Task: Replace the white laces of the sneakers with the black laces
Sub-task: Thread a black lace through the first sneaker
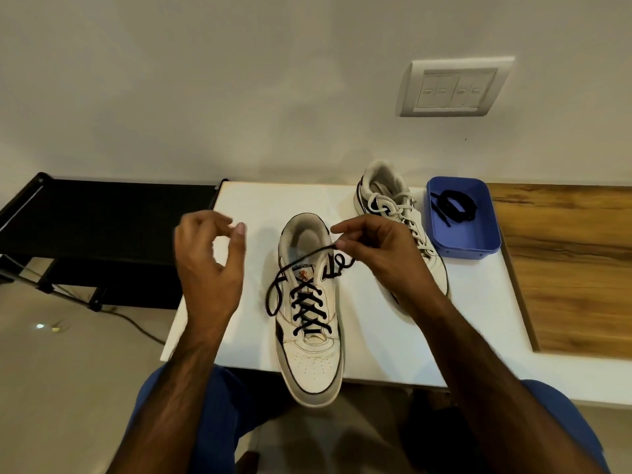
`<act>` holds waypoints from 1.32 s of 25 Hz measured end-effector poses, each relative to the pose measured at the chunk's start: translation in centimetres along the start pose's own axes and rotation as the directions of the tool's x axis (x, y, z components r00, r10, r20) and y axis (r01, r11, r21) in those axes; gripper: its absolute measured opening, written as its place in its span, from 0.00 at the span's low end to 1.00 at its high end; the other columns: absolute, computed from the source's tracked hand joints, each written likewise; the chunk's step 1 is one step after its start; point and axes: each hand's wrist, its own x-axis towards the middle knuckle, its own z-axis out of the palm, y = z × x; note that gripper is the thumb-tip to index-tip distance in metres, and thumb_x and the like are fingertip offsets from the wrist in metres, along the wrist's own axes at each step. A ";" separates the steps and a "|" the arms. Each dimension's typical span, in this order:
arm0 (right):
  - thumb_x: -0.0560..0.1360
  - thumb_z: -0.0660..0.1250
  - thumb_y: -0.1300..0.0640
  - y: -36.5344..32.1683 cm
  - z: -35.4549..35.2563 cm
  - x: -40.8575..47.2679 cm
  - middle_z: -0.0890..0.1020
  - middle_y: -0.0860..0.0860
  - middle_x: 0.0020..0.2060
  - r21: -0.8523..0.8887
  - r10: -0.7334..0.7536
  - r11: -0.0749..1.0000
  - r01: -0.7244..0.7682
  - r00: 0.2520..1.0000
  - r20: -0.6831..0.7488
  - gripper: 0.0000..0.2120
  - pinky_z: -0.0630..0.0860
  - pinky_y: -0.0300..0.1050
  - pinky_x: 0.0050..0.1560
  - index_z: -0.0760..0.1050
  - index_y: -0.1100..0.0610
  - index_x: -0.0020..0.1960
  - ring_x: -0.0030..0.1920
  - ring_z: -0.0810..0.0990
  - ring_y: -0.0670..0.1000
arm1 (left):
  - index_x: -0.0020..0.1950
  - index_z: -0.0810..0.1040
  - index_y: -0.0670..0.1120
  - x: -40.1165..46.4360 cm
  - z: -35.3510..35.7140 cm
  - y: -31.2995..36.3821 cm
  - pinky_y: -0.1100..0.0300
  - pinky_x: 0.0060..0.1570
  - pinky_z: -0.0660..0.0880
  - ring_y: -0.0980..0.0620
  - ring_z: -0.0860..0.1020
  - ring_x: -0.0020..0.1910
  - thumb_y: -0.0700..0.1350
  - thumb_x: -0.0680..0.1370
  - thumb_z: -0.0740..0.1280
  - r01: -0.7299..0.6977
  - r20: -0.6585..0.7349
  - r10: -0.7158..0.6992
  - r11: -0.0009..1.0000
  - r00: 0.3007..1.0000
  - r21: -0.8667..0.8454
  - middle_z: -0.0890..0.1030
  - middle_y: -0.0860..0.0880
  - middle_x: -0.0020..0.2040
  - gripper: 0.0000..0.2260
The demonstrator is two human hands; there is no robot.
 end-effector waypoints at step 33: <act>0.71 0.75 0.41 2.3 2.5 -0.8 0.83 0.47 0.35 -0.456 0.185 0.862 -0.223 0.975 -0.126 0.13 0.74 0.40 0.37 0.80 0.50 0.41 0.35 0.80 0.42 | 0.48 0.81 0.50 -1.8 4.4 -0.3 0.52 0.49 0.77 0.55 0.78 0.50 0.43 0.76 0.74 0.001 0.547 0.019 0.999 0.837 -0.037 0.81 0.57 0.46 0.04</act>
